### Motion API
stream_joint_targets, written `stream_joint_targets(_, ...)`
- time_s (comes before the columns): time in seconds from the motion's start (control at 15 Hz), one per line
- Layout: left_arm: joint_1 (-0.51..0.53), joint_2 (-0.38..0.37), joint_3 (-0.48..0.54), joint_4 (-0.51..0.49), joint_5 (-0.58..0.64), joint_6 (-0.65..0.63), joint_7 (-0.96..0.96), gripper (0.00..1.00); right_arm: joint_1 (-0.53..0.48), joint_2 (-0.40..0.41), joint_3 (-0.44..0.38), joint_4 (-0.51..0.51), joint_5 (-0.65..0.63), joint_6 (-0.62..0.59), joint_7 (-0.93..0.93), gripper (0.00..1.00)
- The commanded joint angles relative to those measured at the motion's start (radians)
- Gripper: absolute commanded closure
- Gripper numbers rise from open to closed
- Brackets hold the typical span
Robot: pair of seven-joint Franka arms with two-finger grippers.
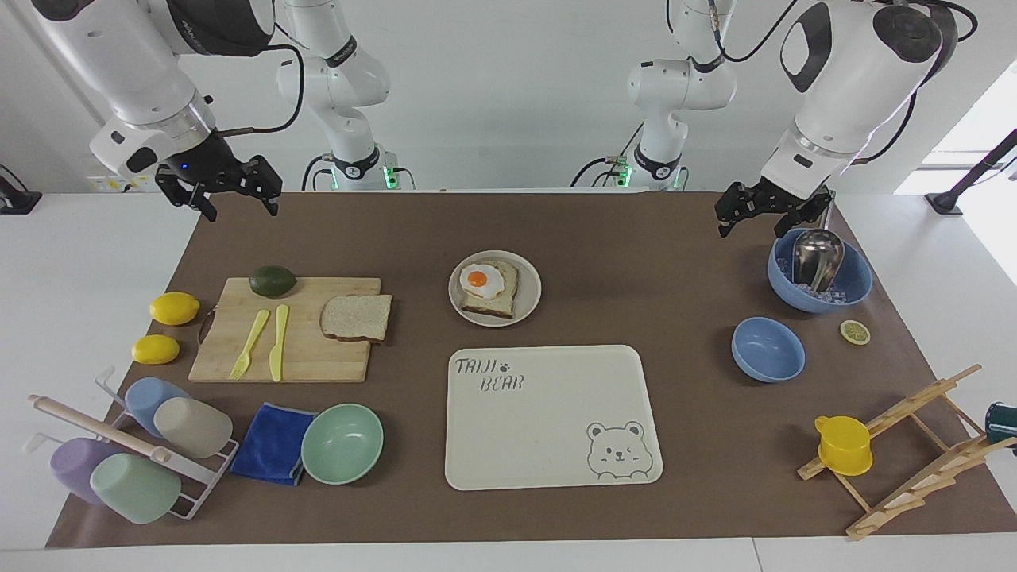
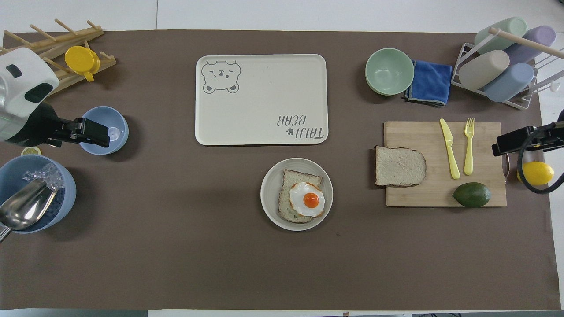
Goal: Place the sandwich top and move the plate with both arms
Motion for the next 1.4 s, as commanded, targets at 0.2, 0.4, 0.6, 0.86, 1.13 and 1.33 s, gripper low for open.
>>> stream_joint_targets(0.2, 0.010, -0.005, -0.004, 0.010, -0.012, -0.006, 0.013, 0.00, -0.008, 0.003, 0.010, 0.007, -0.004, 0.002, 0.020, 0.00)
stream_joint_targets(0.4, 0.010, -0.005, -0.004, 0.010, -0.012, -0.008, 0.013, 0.00, -0.009, -0.003, 0.009, -0.004, -0.004, 0.011, 0.023, 0.00)
stream_joint_targets(0.6, 0.010, -0.005, -0.004, 0.010, -0.012, -0.006, 0.013, 0.00, -0.008, -0.006, 0.007, -0.008, -0.004, 0.003, 0.016, 0.00)
stream_joint_targets(0.86, 0.010, -0.005, -0.004, 0.010, -0.012, -0.006, 0.013, 0.00, -0.022, -0.006, 0.003, -0.010, -0.001, 0.008, 0.004, 0.00)
stream_joint_targets(1.13, 0.010, -0.005, -0.004, 0.010, -0.012, -0.008, 0.013, 0.00, 0.006, -0.051, 0.013, -0.121, -0.033, 0.107, 0.013, 0.00)
stream_joint_targets(1.33, 0.010, -0.005, -0.004, 0.010, -0.012, -0.006, 0.013, 0.00, 0.117, -0.060, 0.015, -0.257, -0.169, 0.236, 0.170, 0.00)
